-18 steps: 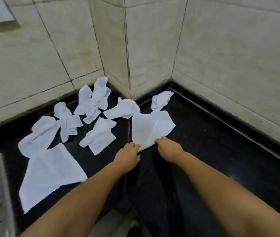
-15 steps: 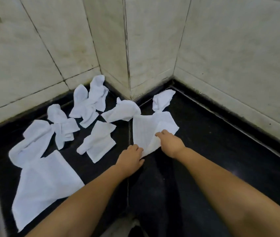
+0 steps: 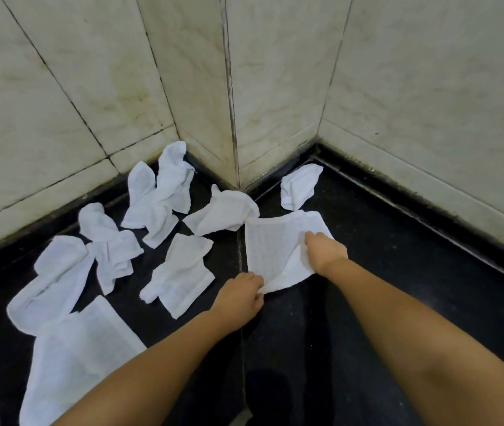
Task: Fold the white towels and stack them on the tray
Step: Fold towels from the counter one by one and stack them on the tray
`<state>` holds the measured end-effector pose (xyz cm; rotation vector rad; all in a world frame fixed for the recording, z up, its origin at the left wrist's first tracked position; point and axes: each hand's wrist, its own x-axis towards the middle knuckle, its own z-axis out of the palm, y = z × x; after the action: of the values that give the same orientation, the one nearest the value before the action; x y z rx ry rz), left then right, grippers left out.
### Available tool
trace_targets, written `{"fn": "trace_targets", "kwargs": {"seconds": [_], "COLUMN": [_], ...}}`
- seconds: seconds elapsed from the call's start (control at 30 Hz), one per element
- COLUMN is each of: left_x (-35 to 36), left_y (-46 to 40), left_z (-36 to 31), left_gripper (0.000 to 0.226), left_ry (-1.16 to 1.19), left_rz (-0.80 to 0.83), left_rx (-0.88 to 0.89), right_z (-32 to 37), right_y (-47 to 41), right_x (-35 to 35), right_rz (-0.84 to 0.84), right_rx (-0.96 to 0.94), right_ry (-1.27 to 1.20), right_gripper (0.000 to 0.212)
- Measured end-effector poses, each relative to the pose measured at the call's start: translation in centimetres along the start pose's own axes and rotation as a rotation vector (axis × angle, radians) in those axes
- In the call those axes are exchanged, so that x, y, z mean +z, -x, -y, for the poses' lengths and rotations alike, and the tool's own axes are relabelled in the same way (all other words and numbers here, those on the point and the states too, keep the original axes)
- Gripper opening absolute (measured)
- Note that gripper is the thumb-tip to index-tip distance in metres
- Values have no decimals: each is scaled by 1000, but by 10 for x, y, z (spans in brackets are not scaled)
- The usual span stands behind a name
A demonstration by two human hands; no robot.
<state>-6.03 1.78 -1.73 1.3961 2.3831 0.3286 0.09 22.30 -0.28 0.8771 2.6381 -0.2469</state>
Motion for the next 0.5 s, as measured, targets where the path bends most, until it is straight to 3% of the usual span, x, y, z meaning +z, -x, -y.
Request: {"fn": "trace_targets", "kwargs": {"seconds": [0.07, 0.2, 0.3, 0.43, 0.5], "left_x": [-8, -23, -34, -42, -48], "left_y": [2, 2, -5, -13, -15], "left_z": [-10, -51, -92, -152, -180], "left_gripper": [6, 5, 3, 8, 12], "left_ry": [92, 352, 565, 753, 830], "left_rz": [-60, -210, -238, -224, -229], "left_rx": [11, -16, -52, -20, -15], "right_z": [-13, -67, -118, -177, -198], "right_y": [14, 61, 120, 194, 219], "right_x": [-3, -15, -27, -42, -49], "right_rz": [-48, -57, -100, -289, -426], "right_rx": [67, 286, 324, 298, 297], "right_ry": [-194, -827, -1228, -1462, -1520], "right_gripper": [33, 19, 13, 3, 11]}}
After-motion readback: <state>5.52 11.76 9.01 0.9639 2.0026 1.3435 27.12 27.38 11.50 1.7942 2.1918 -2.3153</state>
